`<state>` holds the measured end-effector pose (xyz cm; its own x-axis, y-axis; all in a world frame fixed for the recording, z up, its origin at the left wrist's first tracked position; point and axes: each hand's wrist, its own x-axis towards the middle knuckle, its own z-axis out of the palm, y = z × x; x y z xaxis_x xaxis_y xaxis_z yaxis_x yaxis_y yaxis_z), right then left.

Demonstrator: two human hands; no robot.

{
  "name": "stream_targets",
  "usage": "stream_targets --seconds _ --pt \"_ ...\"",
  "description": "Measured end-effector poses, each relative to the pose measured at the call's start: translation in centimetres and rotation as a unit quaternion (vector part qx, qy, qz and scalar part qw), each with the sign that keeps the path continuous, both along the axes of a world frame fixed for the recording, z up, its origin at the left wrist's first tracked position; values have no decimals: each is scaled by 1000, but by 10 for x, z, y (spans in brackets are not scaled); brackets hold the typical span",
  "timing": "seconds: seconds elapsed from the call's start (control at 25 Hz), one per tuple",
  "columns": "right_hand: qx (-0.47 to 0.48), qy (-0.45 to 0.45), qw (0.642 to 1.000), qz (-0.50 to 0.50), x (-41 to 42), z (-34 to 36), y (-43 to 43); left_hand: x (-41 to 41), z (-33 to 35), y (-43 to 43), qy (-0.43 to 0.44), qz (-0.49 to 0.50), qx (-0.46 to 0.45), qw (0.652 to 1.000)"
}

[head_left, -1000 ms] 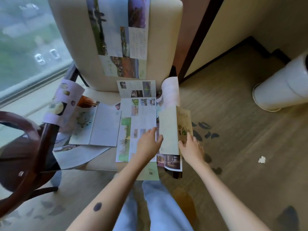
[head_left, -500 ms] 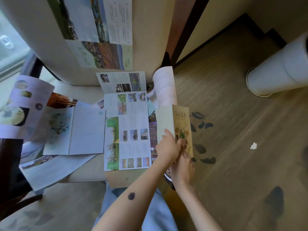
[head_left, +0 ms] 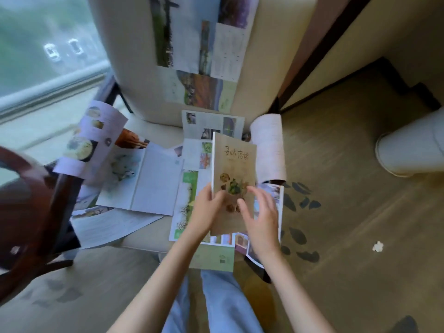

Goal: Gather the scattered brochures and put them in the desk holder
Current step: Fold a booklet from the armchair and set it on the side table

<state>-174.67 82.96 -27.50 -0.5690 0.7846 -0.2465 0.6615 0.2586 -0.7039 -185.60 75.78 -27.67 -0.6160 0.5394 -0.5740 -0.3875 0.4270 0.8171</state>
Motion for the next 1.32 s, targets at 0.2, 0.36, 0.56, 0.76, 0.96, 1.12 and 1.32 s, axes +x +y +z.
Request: stream_targets --seconds 0.2,0.36,0.56,0.76,0.96,1.12,1.32 --pt "-369 9 929 34 -76 8 -39 -49 26 -124 -47 166 74 982" --pt "-402 20 905 135 -147 9 -117 -77 22 -215 -27 331 72 940" --pt "-295 -11 908 299 -240 4 -237 -107 0 -332 28 517 -4 855" --pt "-140 -95 889 426 -290 -20 -343 -140 -28 -435 91 537 -163 823" --pt "-71 -149 875 454 -317 -60 -419 -159 -69 -496 111 504 -291 806" --pt "-51 -189 873 447 -318 -87 -441 -162 -101 -516 81 484 -344 801" --pt "-53 -203 865 457 -321 -103 -443 -160 -118 -523 59 459 -368 806"
